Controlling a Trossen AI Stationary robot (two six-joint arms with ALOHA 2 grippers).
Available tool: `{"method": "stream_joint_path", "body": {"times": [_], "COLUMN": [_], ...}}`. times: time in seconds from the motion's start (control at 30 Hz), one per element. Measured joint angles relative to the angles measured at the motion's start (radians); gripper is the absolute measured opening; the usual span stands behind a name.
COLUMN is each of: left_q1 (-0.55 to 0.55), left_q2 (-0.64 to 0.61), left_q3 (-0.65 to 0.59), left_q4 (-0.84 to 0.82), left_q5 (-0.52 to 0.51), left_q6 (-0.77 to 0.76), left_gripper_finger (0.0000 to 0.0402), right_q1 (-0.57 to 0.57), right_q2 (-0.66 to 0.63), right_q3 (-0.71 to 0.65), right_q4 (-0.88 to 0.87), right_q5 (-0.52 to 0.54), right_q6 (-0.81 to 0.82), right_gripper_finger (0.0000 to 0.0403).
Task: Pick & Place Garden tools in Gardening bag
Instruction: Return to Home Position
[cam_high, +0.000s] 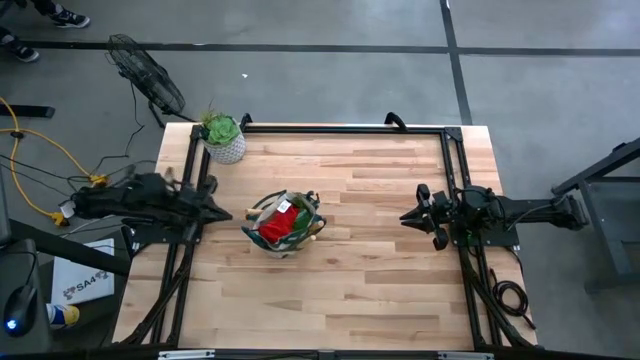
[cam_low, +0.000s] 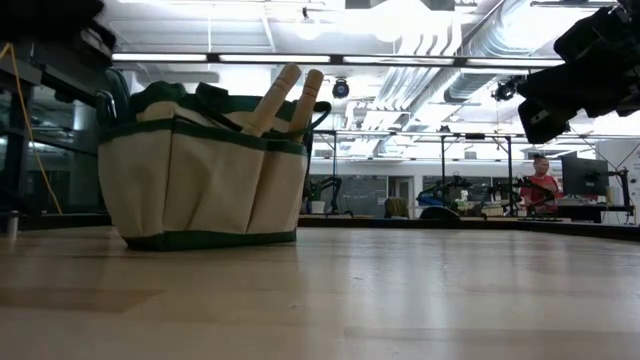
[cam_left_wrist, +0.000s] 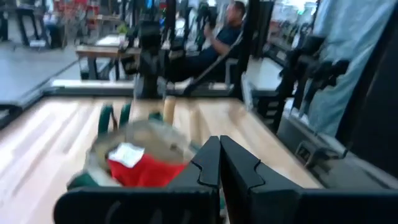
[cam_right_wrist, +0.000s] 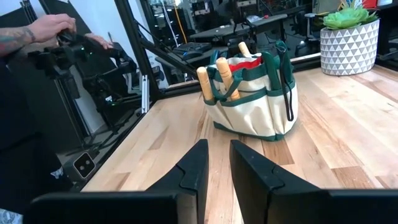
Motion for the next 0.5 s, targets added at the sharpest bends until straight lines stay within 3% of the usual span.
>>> {"method": "stream_joint_path", "body": {"times": [0.13,0.5], "left_q1": [0.000,0.007], "left_q2": [0.004,0.003], "left_q3": [-0.102,-0.258], "left_q4": [0.149,0.353], "left_q5": [-0.016,-0.023], "left_q6": [0.000,0.000], "left_gripper_finger": [0.0000,0.0000], "right_q1": [0.000,0.000], "right_q2": [0.002,0.002], "right_q3": [0.000,0.000], "right_q4": [-0.001,-0.001], "right_q5": [0.000,0.000], "right_q6": [0.000,0.000], "right_gripper_finger": [0.0057,0.0057]}}
